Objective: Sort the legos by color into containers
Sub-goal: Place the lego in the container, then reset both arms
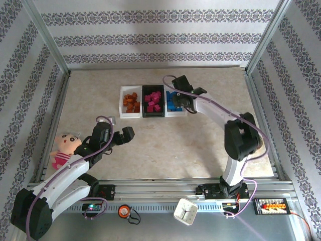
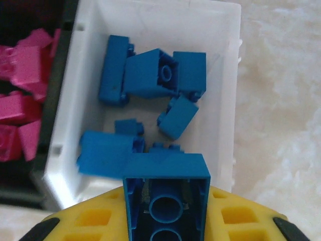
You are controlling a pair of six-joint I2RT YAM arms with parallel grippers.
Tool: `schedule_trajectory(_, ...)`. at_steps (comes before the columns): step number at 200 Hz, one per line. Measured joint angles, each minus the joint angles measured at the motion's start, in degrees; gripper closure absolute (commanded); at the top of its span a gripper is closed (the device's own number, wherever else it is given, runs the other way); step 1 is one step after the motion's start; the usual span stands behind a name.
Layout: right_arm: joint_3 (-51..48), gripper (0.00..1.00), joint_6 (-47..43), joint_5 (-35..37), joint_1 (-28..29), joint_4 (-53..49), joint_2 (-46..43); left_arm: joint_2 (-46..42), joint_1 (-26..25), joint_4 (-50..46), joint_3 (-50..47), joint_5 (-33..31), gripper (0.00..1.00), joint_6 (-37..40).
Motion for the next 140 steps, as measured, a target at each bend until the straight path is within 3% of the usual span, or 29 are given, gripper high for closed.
schedule_trajectory(15,3.0,0.6,-0.6,1.5,-0.4,-0.2,3.8,0.1,0.0,0.0,0.3,0.0,0.0,0.0)
schedule_trajectory(40,6.7,0.36,-1.2,3.3,-0.7,-0.9,8.0,0.2,0.0,0.0,1.1,0.0,0.0,0.0)
schedule_trajectory(77,7.1,0.27,-2.2,4.2,-0.7,-0.6,7.6,0.2,0.0,-1.7,3.7,-1.2,0.0,0.2)
schedule_trajectory(99,1.7,0.24,-1.4,3.7,-0.7,1.6,1.8,0.2,0.0,-2.7,6.9,-3.1,0.0,1.4)
schedule_trajectory(129,-10.6,0.19,0.8,2.1,-0.7,8.1,-13.0,0.5,0.4,-2.7,10.9,-8.2,0.0,4.0)
schedule_trajectory(135,-13.3,0.05,1.4,1.7,-0.7,10.1,-16.3,0.9,0.8,-2.5,11.3,-9.5,0.0,4.5)
schedule_trajectory(140,-15.2,0.02,1.7,1.5,-0.7,11.3,-18.5,1.1,1.1,-2.4,11.5,-10.4,0.0,4.8)
